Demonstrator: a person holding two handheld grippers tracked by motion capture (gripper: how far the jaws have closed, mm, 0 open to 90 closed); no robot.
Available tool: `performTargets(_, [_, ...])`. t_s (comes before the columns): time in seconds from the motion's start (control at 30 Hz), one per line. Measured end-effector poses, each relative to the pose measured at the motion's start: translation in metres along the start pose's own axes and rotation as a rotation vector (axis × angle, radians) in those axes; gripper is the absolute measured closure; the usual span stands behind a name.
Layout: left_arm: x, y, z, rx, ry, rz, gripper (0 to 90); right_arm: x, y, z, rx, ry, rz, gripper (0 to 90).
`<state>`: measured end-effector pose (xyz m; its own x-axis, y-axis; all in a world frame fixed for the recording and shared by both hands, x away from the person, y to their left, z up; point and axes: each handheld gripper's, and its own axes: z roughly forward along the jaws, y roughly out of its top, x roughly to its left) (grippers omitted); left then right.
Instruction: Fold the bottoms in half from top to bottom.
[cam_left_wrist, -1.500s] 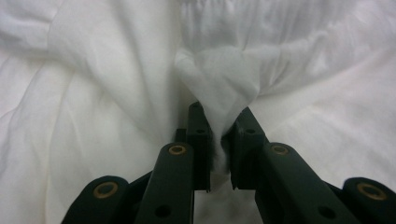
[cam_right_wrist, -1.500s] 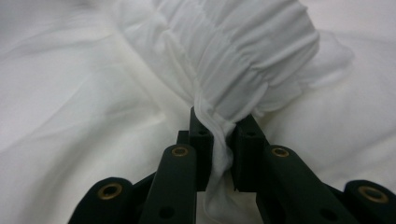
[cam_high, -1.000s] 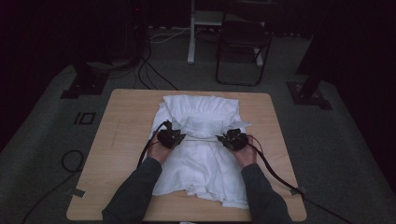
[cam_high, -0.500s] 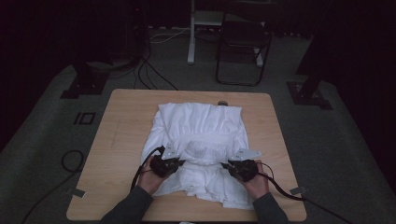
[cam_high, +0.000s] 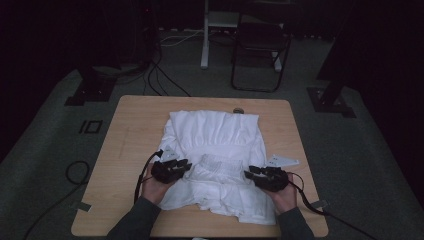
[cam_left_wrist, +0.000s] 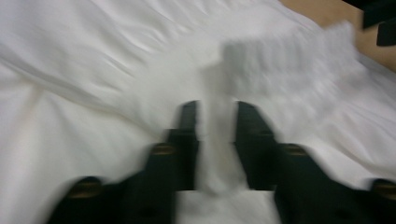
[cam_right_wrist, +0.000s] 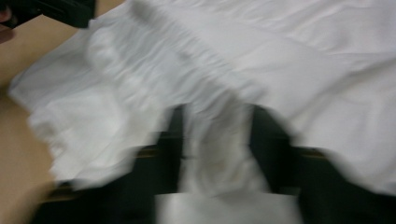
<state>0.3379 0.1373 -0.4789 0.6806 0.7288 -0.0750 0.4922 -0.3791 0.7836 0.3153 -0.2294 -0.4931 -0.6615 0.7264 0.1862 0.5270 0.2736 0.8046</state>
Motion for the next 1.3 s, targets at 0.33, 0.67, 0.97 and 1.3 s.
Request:
performTargets(0.33, [0.006,-0.001,0.079,0.179,0.002,0.018,90.0,-0.029,-0.001,0.072,0.147,-0.030,0.112,89.4])
performTargets(0.67, [-0.024,-0.016,0.040,0.132,-0.179,0.111,80.6,-0.002,-0.002,0.037,0.036,0.124,-0.041,78.1])
performTargets(0.97, [-0.025,-0.018,0.032,0.098,-0.182,0.093,74.0,0.018,-0.004,0.022,-0.015,0.167,-0.072,65.3])
performTargets(1.3, [-0.027,-0.016,0.039,0.114,-0.124,0.138,68.4,0.030,-0.015,0.046,0.151,0.107,-0.176,69.6])
